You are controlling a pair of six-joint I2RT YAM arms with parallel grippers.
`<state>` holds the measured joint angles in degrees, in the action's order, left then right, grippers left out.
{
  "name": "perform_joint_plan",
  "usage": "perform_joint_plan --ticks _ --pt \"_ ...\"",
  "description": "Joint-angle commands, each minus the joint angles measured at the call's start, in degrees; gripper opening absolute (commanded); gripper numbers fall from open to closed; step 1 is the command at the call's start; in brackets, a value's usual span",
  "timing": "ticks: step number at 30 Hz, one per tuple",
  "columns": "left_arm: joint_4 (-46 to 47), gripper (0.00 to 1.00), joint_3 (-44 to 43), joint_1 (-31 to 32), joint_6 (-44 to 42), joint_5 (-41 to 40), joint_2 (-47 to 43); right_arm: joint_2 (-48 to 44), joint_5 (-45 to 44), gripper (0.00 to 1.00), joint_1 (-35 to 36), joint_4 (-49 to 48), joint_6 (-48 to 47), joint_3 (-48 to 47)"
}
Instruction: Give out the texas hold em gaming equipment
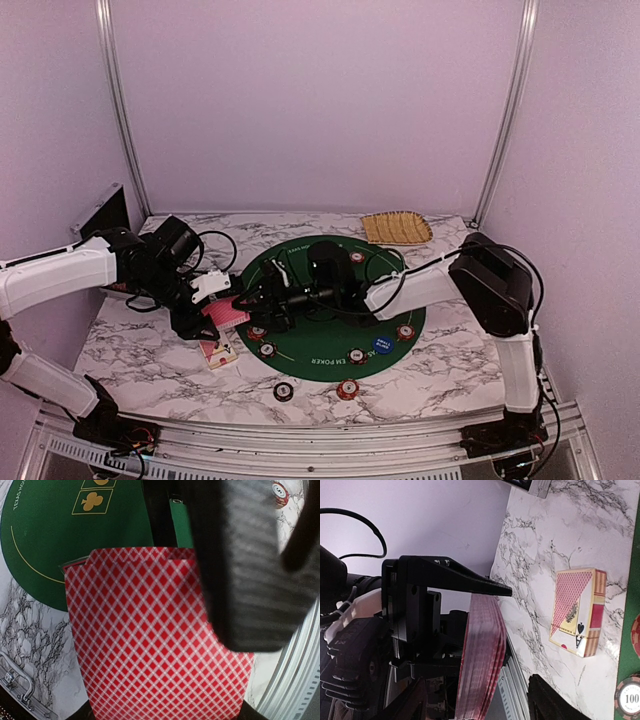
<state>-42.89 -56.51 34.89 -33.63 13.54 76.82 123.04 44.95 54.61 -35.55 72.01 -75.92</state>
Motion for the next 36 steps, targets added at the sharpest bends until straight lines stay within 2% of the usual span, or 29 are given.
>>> perform_joint_plan --ticks 1,5,13,19,20,21,22,24,25,31,36 --pt "-0.87 0.00 -2.41 0.33 -0.30 1.33 -0.11 2.45 1.01 0.62 -0.38 -2.53 1.70 -3.10" --pt "-0.81 0.00 -2.72 0.44 -0.37 1.49 -0.01 3.74 1.26 0.56 -0.29 -3.31 2.79 -4.65" --pt "-0.69 0.00 -2.90 0.70 -0.58 1.09 0.84 6.25 2.05 0.52 0.45 -5.68 5.09 -7.52" --pt "-0.36 0.02 -2.99 0.70 -0.65 0.13 0.76 6.38 2.42 0.28 0.43 -5.85 5.41 -6.91" --pt "-0.36 0.06 -2.99 0.73 -0.63 -0.05 0.71 6.35 2.38 0.25 0.42 -5.89 5.42 -6.76" --pt "-0.35 0.17 -3.07 0.71 -0.68 -0.22 0.66 6.33 2.42 0.21 0.48 -5.93 5.48 -6.58" --pt "-0.35 0.34 -3.08 0.71 -0.78 -0.41 0.58 6.33 2.35 0.18 0.44 -5.98 5.56 -6.53" --pt "-0.14 0.84 -2.97 0.77 -1.02 -0.88 0.06 6.25 2.27 0.11 0.33 -6.29 5.87 -6.37" --pt "-0.05 0.97 -2.80 0.72 -1.14 -1.33 -0.36 6.15 2.17 0.08 0.25 -6.41 6.01 -6.30" --pt "0.36 0.99 -1.90 0.66 -2.82 -7.30 -5.77 4.84 1.85 0.02 -0.34 -6.94 5.91 -4.85" --pt "0.33 0.99 -2.09 0.61 -5.91 -9.47 -15.49 3.39 1.41 0.02 -0.14 -5.79 4.90 -4.82"
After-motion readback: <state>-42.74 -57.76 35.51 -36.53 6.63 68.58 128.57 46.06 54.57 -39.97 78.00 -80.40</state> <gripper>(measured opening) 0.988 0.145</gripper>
